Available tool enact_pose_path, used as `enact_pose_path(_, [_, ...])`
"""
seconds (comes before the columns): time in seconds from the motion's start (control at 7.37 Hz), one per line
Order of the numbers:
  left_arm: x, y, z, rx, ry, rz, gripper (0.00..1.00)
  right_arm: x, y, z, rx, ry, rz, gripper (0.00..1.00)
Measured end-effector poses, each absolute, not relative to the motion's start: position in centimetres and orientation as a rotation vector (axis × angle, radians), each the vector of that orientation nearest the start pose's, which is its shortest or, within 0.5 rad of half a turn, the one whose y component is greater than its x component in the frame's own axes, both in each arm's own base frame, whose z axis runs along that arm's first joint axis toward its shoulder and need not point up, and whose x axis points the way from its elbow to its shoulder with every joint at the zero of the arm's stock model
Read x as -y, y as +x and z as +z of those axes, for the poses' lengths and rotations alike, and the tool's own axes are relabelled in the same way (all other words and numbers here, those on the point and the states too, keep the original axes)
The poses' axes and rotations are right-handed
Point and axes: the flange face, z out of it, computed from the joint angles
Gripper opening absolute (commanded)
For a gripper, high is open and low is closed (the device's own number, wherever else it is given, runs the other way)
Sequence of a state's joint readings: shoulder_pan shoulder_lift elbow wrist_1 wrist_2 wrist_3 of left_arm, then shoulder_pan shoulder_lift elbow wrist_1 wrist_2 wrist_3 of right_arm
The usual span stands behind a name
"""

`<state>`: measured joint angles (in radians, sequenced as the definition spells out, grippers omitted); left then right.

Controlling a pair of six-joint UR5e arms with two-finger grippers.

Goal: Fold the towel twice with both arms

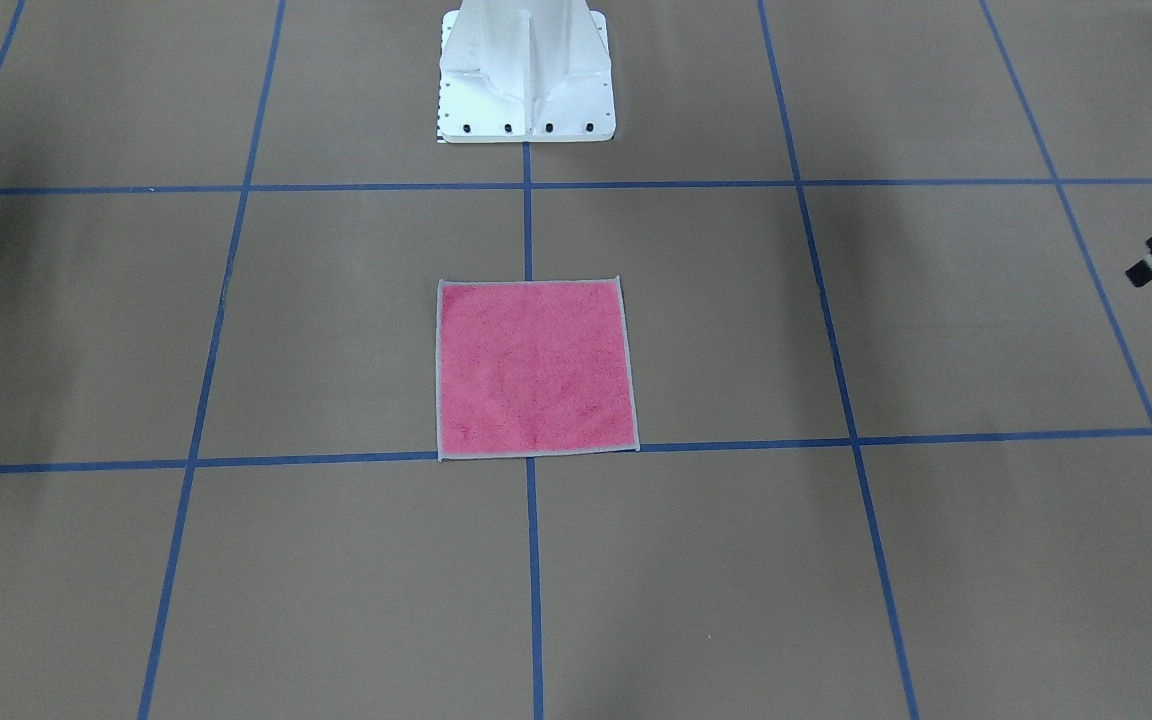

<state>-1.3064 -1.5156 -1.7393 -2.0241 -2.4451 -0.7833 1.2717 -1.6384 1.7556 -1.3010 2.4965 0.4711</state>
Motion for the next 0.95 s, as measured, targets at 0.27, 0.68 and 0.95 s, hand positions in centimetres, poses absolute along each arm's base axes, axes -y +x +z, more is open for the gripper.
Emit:
enact_pose_path(0.27, [49.0, 14.2, 47.3, -1.056, -0.020, -0.282, 0.98, 47.9, -18.0, 49.6, 1.034, -0.054, 0.079, 1.00])
enact_pose_path(0.68, [49.0, 24.8, 39.0, -1.095, -0.074, -0.341, 0.98, 47.0, -30.0, 40.6, 1.078, -0.093, 0.179, 1.00])
enact_pose_path(0.95, [47.0, 32.7, 35.0, -1.100, -0.102, -0.379, 0.98, 45.0, -37.6, 35.0, 1.101, -0.128, 0.275, 0.98])
